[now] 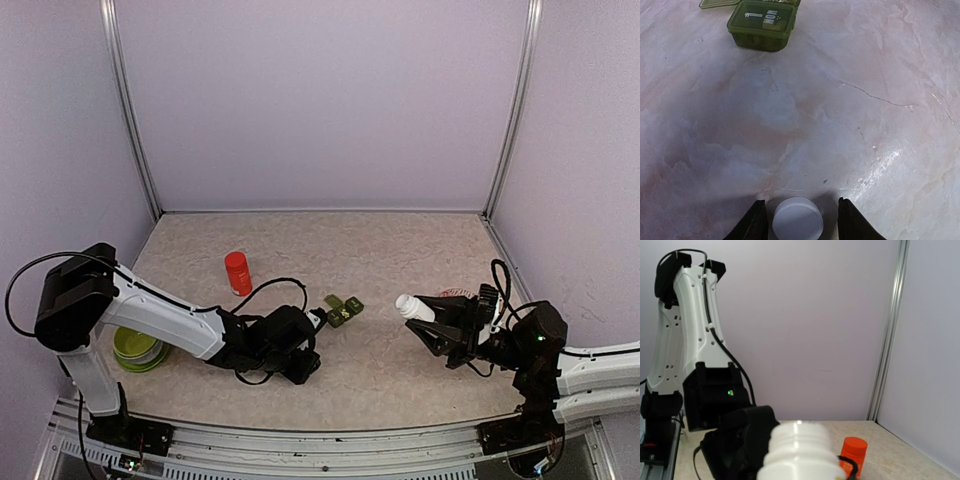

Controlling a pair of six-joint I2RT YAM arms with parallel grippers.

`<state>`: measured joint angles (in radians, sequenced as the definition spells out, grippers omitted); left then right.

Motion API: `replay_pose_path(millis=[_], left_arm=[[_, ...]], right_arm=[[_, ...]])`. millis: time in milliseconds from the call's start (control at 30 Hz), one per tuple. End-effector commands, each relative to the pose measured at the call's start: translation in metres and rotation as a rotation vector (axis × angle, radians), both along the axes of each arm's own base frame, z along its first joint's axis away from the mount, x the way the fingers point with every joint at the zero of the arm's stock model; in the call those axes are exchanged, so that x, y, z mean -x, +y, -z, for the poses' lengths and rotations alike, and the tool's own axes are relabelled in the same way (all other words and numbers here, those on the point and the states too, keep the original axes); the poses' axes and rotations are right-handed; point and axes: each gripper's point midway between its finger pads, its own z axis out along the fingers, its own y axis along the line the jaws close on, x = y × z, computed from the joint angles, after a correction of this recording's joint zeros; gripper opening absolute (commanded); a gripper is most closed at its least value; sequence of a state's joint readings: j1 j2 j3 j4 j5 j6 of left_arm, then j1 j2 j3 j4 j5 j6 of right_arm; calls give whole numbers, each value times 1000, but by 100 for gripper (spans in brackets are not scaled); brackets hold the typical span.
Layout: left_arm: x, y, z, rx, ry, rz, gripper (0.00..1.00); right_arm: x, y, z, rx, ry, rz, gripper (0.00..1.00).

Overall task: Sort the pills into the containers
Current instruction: Pick up the lid of the pill bottle from the center of the board.

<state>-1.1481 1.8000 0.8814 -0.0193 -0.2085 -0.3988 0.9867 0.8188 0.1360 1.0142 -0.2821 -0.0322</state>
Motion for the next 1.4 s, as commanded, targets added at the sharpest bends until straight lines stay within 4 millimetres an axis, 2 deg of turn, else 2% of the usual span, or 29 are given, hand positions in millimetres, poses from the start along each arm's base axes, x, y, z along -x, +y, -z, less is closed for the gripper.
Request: replay_pose_path(millis=[0,267,633,833,933,1233,1367], left_arm=[[13,18,29,-156,32,13,45],[19,21,31,-196,38,19,43],[23,25,22,-187,40,8,40],[24,26,26,-196,45,8,30],[20,24,23,-192,29,5,23],[13,7,16,-188,5,30,22],[13,-1,1,-123,-14,42,18]], right_arm=[[2,-3,0,-13,2,3,0],[1,-2,0,-12,0,6,0],[1,0,0,-10,0,2,0],[1,0,-2,-11,-2,0,0],[1,0,-2,-11,-1,-1,0],[2,0,-3,-4,-2,-5,0],[3,-1,-4,-6,-7,-3,0]])
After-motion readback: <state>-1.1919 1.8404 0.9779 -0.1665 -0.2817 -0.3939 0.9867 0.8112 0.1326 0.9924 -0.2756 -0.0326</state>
